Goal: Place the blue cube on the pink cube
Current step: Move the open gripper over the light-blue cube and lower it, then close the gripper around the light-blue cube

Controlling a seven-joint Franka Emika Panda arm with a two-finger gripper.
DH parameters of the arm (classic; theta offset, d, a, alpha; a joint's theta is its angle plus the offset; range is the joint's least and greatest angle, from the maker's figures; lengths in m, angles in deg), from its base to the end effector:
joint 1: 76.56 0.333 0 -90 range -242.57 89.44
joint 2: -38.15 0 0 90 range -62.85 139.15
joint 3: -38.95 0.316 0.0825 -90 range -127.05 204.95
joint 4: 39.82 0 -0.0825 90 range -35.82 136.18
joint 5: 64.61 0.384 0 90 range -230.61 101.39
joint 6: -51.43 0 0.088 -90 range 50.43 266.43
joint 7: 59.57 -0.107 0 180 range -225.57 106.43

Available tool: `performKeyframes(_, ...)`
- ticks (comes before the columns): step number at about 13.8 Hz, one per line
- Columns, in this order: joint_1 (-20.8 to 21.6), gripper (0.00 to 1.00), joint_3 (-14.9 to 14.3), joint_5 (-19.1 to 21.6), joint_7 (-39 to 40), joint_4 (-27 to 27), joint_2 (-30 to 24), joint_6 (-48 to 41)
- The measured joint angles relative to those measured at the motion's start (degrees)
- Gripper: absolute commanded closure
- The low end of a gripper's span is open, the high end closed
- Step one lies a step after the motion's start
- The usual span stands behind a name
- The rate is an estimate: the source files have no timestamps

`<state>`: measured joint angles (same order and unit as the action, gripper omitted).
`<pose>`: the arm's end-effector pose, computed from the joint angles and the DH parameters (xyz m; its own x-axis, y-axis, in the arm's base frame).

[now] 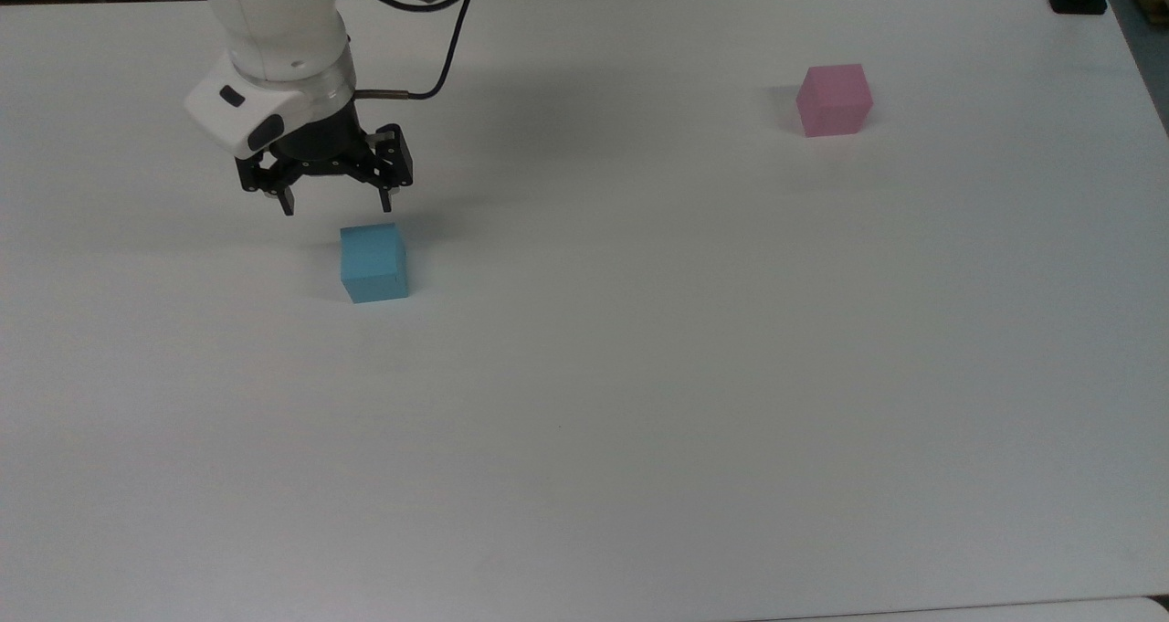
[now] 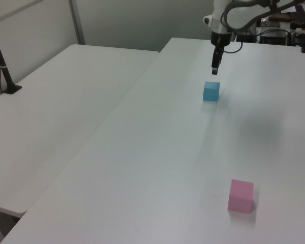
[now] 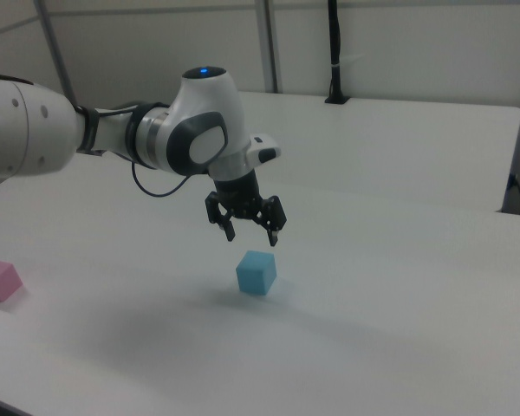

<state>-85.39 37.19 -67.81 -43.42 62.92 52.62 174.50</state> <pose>0.6255 -0.1180 0.4188 0.9883 0.1291 0.0813 0.1224 -0.9890 0.0832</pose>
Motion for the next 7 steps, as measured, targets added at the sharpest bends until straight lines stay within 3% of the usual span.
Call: performKeyframes(7,0.18,0.0,0.13,-0.09,-0.21,1.39,3.62,3.04)
